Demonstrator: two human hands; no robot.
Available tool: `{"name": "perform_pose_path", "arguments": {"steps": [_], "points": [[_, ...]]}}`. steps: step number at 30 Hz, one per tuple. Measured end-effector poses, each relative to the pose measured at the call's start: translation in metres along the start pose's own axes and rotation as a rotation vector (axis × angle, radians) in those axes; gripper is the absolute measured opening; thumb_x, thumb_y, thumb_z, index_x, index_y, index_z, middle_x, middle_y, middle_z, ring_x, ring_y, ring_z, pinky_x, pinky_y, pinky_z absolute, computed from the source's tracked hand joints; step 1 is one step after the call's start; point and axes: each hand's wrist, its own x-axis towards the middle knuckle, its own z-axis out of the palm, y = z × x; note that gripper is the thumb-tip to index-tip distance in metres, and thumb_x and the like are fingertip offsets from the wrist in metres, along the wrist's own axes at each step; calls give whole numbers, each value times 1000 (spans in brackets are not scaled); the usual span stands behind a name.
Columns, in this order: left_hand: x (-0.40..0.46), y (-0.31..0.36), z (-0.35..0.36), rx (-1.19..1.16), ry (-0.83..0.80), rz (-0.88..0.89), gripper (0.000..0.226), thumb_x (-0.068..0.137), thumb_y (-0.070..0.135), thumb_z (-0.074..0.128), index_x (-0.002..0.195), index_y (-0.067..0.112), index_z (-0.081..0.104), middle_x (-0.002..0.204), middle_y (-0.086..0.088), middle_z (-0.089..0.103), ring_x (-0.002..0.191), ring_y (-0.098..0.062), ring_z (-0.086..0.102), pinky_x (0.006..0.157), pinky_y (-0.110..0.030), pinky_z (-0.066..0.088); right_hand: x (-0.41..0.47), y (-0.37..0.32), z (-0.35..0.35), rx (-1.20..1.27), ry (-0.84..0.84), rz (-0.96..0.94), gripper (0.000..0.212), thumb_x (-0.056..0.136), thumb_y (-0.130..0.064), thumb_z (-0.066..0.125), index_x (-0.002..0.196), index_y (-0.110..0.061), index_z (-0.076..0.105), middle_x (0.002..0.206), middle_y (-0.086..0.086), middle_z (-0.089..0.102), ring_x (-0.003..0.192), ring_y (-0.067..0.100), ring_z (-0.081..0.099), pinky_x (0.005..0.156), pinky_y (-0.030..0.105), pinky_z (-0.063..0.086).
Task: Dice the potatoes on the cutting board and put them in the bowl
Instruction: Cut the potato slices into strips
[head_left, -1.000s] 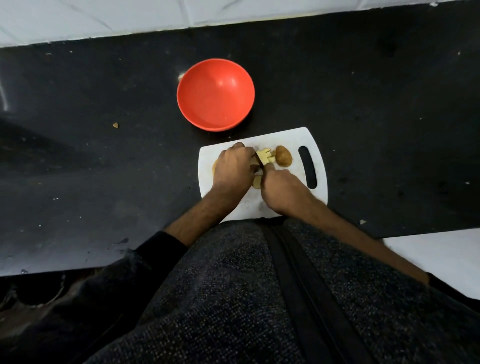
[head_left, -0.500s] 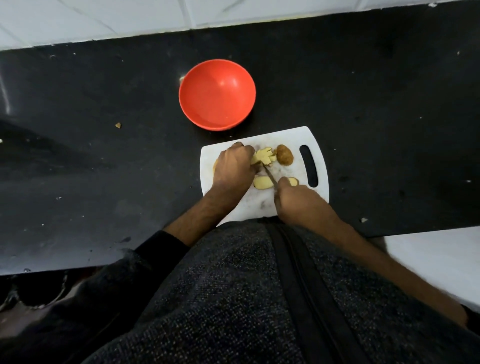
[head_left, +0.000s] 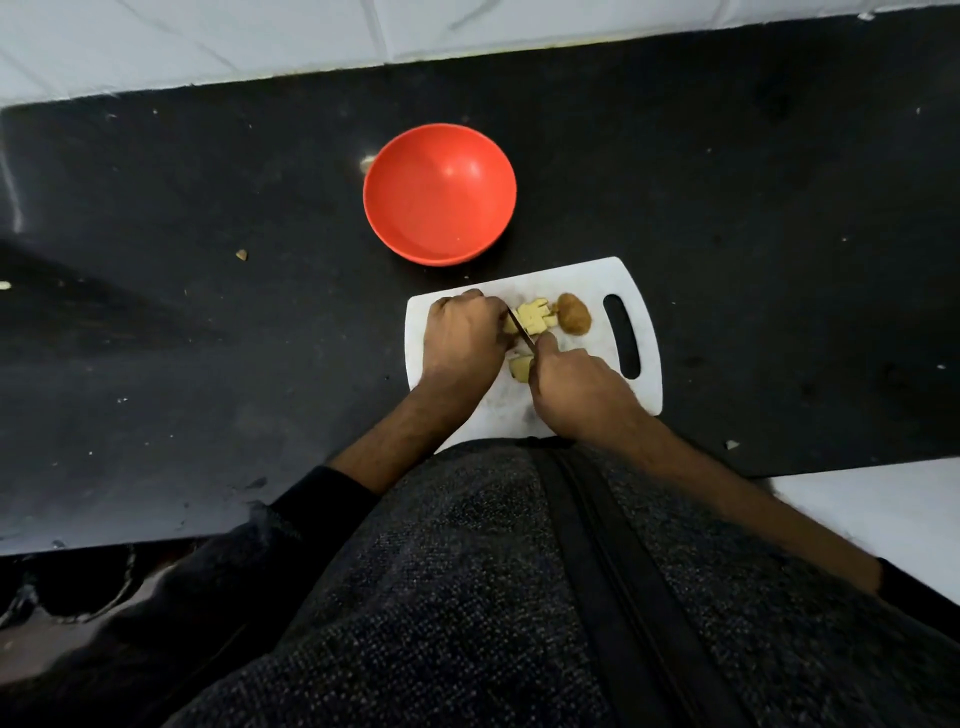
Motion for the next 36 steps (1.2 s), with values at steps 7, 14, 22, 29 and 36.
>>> {"name": "perform_pose_path", "arguments": {"steps": [7,14,22,29,36], "points": [[2,0,7,31,19,23,9,87,18,65,80,15,68,79,-3,65,72,-27,58,67,-32,31,2,-1,5,1,-76,40,37,99,-17,38,135,-7,33,109,21,60,98,40,60,71,41,38],[5,-2,11,43,16,21,8,86,15,64,83,17,71,79,-2,69,72,-26,60,68,-34,40,10,-7,4,52,-124,90,40,99,-15,38,138,-7,34,114,20,60,100,37,60,72,39,39],[2,0,11,55,27,23,7,83,11,64,83,13,71,81,-5,70,74,-30,62,71,-37,43,-4,0,5,26,-248,126,43,95,-13,46,135,-3,34,116,22,58,106,40,58,76,41,40],[1,-1,10,104,29,34,4,86,18,70,87,15,72,84,-3,70,77,-27,63,69,-32,32,-22,10,3,-46,-220,45,35,99,-20,44,129,-2,40,111,21,59,100,40,60,68,37,36],[-3,0,2,111,19,15,28,85,10,65,66,24,50,70,0,58,63,-19,43,66,-32,29,-18,4,-17,60,-65,51,30,99,-25,42,123,-7,38,103,20,60,89,37,59,68,38,37]]}}
